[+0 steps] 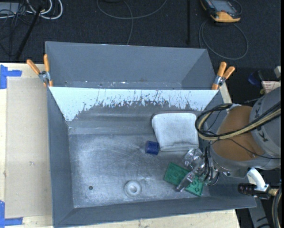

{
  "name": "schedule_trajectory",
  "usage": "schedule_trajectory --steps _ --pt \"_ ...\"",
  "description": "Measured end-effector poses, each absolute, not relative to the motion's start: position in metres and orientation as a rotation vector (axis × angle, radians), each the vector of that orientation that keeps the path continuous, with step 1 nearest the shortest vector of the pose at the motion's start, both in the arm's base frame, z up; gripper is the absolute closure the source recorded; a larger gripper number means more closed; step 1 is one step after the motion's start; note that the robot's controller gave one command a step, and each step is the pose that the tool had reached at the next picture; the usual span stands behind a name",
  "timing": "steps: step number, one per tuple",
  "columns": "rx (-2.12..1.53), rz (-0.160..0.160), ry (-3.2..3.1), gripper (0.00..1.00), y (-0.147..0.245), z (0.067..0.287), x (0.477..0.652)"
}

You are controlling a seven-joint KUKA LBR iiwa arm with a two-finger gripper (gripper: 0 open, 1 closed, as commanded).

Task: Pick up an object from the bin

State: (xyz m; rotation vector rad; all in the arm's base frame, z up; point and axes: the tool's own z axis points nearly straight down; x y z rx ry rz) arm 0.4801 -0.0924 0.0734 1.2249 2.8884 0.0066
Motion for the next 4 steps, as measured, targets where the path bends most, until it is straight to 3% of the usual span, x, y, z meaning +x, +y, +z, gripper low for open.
schedule_trajectory --steps 1,2,4 --pt "1.221 0.003 2.893 0.0 -0.0917 0.0747 0.4809" --pt "1.217 0.001 2.883 1.0 -0.0936 0.0767 0.4834" --pt "1.205 -0.001 2.897 1.0 -0.0941 0.0799 0.4854"
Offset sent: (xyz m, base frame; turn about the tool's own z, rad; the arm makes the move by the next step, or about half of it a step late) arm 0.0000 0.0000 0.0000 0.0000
